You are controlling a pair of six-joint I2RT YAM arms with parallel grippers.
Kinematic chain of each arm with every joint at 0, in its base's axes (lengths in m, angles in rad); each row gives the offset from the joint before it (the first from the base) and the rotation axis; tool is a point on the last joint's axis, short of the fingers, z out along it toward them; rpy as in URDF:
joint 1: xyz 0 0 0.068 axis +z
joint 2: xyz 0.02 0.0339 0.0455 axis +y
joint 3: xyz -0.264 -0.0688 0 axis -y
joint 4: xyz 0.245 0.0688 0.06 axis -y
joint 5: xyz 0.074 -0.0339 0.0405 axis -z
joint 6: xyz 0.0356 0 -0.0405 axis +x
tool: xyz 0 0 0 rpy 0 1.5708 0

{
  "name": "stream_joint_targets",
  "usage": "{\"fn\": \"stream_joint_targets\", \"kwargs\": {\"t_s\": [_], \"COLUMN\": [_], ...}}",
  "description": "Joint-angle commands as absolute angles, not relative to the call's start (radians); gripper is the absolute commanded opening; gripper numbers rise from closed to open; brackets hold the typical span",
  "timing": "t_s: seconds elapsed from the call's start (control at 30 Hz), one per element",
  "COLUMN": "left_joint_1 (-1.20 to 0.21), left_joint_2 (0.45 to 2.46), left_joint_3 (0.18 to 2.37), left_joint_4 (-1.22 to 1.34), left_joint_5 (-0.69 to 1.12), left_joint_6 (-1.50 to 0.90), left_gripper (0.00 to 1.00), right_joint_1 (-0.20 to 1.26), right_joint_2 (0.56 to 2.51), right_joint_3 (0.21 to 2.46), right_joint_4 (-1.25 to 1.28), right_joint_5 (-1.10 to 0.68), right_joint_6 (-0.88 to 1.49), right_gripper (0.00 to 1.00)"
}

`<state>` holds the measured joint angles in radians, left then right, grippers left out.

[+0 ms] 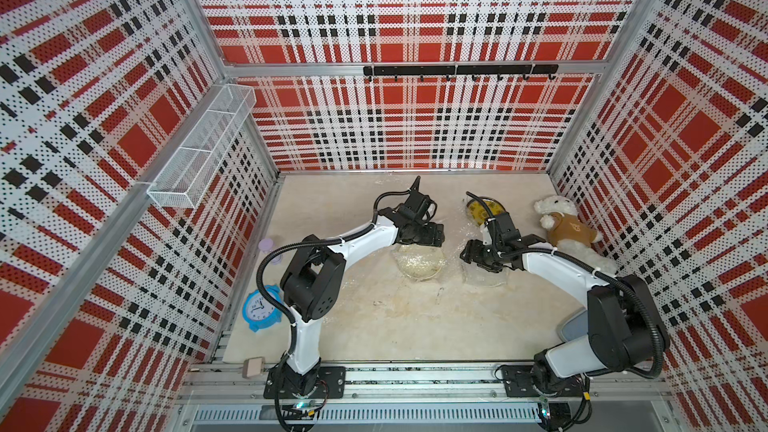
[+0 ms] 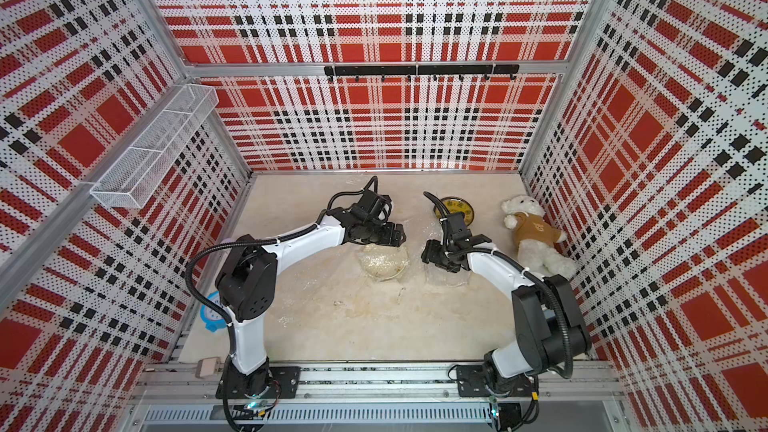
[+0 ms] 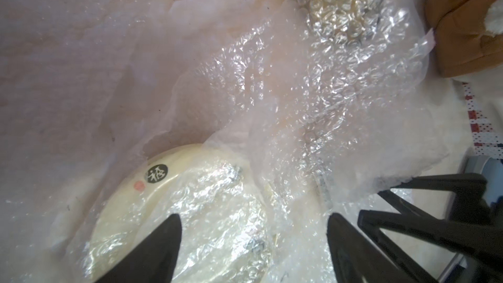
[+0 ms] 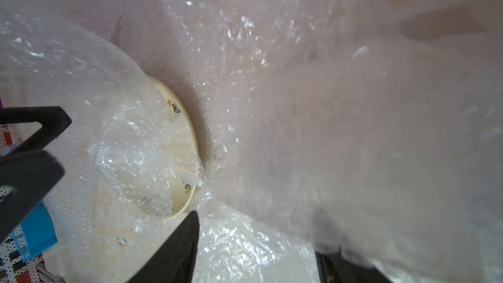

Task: Unpack dinner plates from bubble wrap
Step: Unwrap the bubble wrap at the center of the board.

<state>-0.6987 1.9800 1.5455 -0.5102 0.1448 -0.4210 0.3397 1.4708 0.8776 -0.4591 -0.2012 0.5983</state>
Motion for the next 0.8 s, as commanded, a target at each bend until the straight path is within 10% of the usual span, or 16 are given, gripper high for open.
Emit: {"fn": "stream_joint_targets", "kwargs": {"t_s": [0.0, 0.53, 0.77], "left_joint_1": [-0.710, -0.715, -0.710], "left_joint_2": [2.011, 2.136, 2.135], "left_joint_3": [1.596, 1.695, 1.694], "left_joint_4": [-0.577, -0.536, -0.502], "left_joint_5": [0.076, 0.057, 0.079], "left_joint_6": [-0.365, -0.372, -0.390], "left_gripper": [0.84, 0.61, 0.15], "right_joint_1": [0.334, 0.325, 0.325], "right_joint_2": [1.403, 1.142, 1.164], "right_joint_3": [0.867, 0.902, 0.895], "right_joint_4": [-0.426, -0.567, -0.531], "right_joint_5": [-0.221, -0.219, -0.231], "right_joint_6": [0.620, 0.640, 0.647], "right_gripper": [0.68, 0.68, 0.68]}}
